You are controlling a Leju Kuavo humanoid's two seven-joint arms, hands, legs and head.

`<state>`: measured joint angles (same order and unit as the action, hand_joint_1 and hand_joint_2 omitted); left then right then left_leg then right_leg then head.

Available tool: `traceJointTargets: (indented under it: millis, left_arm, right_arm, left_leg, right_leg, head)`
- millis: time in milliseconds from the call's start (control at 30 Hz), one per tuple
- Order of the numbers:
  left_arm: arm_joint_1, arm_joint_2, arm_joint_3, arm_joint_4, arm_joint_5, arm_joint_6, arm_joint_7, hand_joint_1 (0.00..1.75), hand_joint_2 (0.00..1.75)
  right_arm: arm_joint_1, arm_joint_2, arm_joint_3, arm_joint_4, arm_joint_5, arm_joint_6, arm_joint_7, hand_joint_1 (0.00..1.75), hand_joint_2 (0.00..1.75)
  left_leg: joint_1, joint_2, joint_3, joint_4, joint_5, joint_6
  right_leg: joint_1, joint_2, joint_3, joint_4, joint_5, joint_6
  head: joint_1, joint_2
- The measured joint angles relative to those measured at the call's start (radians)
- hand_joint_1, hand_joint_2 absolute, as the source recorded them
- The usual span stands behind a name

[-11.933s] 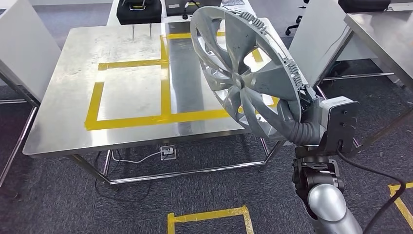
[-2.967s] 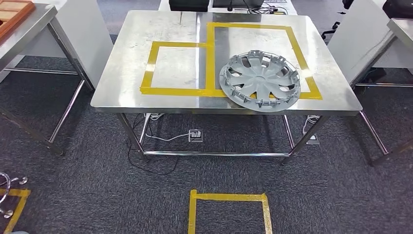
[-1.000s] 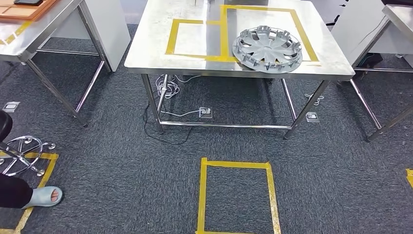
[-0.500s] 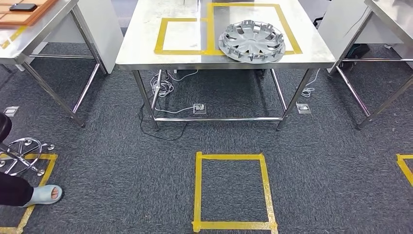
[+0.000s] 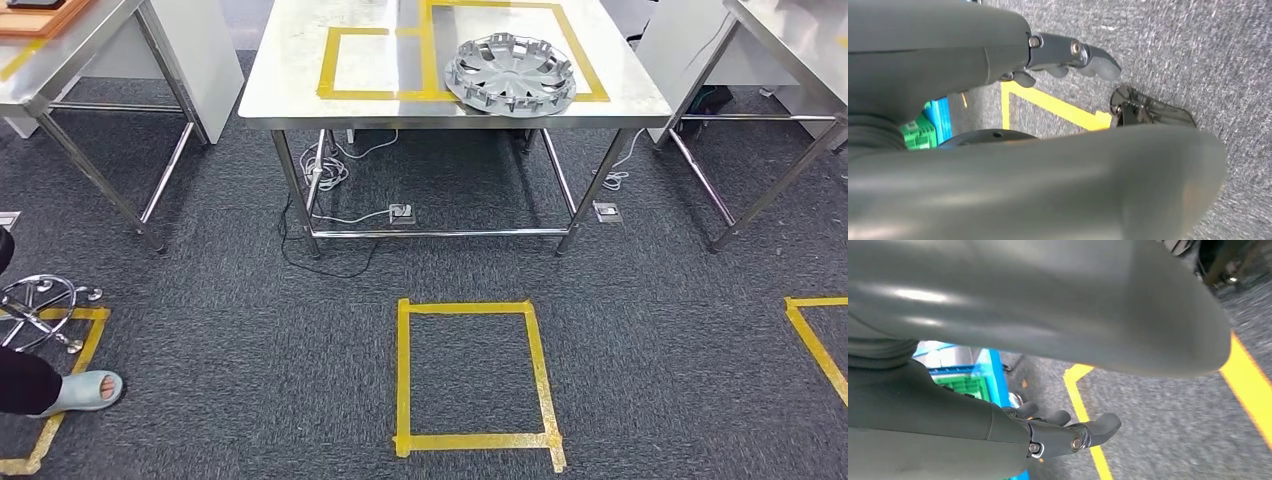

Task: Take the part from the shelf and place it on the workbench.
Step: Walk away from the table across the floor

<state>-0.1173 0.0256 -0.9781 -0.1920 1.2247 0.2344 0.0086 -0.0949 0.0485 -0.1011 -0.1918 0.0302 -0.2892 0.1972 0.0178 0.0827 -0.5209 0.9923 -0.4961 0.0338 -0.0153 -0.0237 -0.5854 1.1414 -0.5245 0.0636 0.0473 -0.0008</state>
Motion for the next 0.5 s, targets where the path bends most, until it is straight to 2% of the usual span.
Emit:
traceJointTargets:
  millis: [33,67,100,133,200,233,267,333,367,400,433,467,500]
  left_arm:
    - [0.0,0.0,0.0,0.0,0.001,-0.001,0.0,0.0,0.0]
    - [-0.001,0.0,0.0,0.0,0.002,-0.001,0.001,0.0,0.0]
    - [-0.001,0.0,0.0,0.0,0.003,-0.001,0.002,0.0,0.0]
    - [-0.002,0.0,0.0,0.0,0.004,0.0,0.004,0.0,0.0]
    - [-0.004,0.0,0.0,-0.001,0.008,0.005,0.009,0.0,0.0]
    - [-0.005,0.0,0.0,-0.001,0.01,0.008,0.01,0.0,0.0]
    - [-0.005,0.0,0.0,-0.001,0.013,0.01,0.011,0.0,0.0]
    - [-0.002,0.0,0.0,-0.001,0.017,0.011,0.011,0.0,0.0]
    - [0.0,0.0,0.0,-0.001,0.017,0.012,0.011,0.0,0.0]
    - [0.002,0.0,0.0,-0.001,0.018,0.012,0.011,0.0,0.0]
    - [0.004,0.0,0.0,-0.001,0.018,0.013,0.011,0.0,0.0]
    - [0.004,0.0,0.0,-0.001,0.018,0.013,0.011,0.0,0.0]
    - [0.005,0.0,0.0,-0.001,0.017,0.014,0.011,0.0,0.0]
  right_arm:
    - [-0.001,0.0,0.0,0.0,0.0,0.0,0.0,0.0,0.0]
    - [-0.003,0.0,0.0,0.0,0.0,0.0,0.0,0.0,0.0]
    - [-0.004,0.0,0.0,0.0,0.0,-0.001,0.0,0.0,0.0]
    - [-0.005,0.0,0.0,0.0,0.0,-0.002,-0.001,0.0,0.0]
    - [-0.003,0.0,0.0,0.0,0.0,-0.004,-0.002,0.0,0.0]
    - [-0.002,0.0,0.0,0.001,0.0,-0.006,-0.003,0.0,0.0]
    - [-0.002,0.0,0.0,0.001,0.0,-0.007,-0.004,0.0,0.0]
    - [-0.003,0.0,0.0,0.001,0.0,-0.01,-0.01,0.0,0.0]
    - [-0.003,0.001,0.0,0.001,0.0,-0.011,-0.013,0.0,0.0]
    - [-0.003,0.002,0.0,0.001,-0.001,-0.011,-0.016,0.0,0.0]
    - [-0.002,0.002,0.0,0.001,-0.001,-0.011,-0.018,0.0,0.0]
    - [-0.001,0.002,0.0,0.001,-0.001,-0.011,-0.019,0.0,0.0]
    - [-0.001,0.002,0.0,0.001,-0.002,-0.011,-0.02,0.0,0.0]
  left_leg:
    - [-0.002,0.009,0.003,0.002,0.001,-0.003]
    - [-0.003,0.017,0.006,0.003,0.003,-0.008]
    - [-0.005,0.026,0.009,0.004,0.004,-0.014]
    - [-0.006,0.035,0.007,0.004,0.006,-0.019]
    - [-0.002,0.047,0.007,0.003,0.007,-0.032]
    - [-0.001,0.032,0.003,0.011,-0.002,-0.037]
    - [0.001,0.006,-0.008,0.034,-0.021,-0.042]
    - [0.002,-0.056,-0.057,0.142,-0.083,-0.046]
    - [0.002,-0.071,-0.088,0.211,-0.113,-0.046]
    - [0.001,-0.077,-0.113,0.265,-0.127,-0.047]
    - [0.001,-0.08,-0.123,0.287,-0.123,-0.046]
    - [0.0,-0.083,-0.114,0.268,-0.1,-0.044]
    - [0.0,-0.091,-0.089,0.215,-0.065,-0.041]
  right_leg:
    - [0.003,-0.026,0.04,-0.068,0.015,-0.005]
    - [0.008,-0.045,0.065,-0.117,0.025,-0.012]
    - [0.012,-0.056,0.073,-0.142,0.028,-0.021]
    - [0.017,-0.055,0.07,-0.148,0.026,-0.03]
    - [0.017,-0.033,0.067,-0.153,0.035,-0.046]
    - [0.015,-0.023,0.07,-0.159,0.041,-0.054]
    - [0.013,-0.013,0.073,-0.165,0.048,-0.062]
    - [0.012,0.008,0.069,-0.169,0.059,-0.074]
    - [0.013,0.021,0.065,-0.167,0.063,-0.077]
    - [0.015,0.035,0.06,-0.166,0.066,-0.078]
    - [0.016,0.051,0.056,-0.164,0.068,-0.078]
    - [0.017,0.066,0.054,-0.161,0.069,-0.078]
    - [0.017,0.08,0.053,-0.158,0.069,-0.076]
  head:
    - [0.004,0.0]
    - [0.006,0.0]
    - [0.006,0.0]
    - [0.004,0.0]
    - [0.001,0.0]
    - [0.0,0.0]
    - [-0.004,0.0]
    - [-0.016,0.0]
    - [-0.023,0.0]
    - [-0.028,0.0]
    - [-0.033,0.0]
    - [-0.037,0.0]
    - [-0.04,0.0]
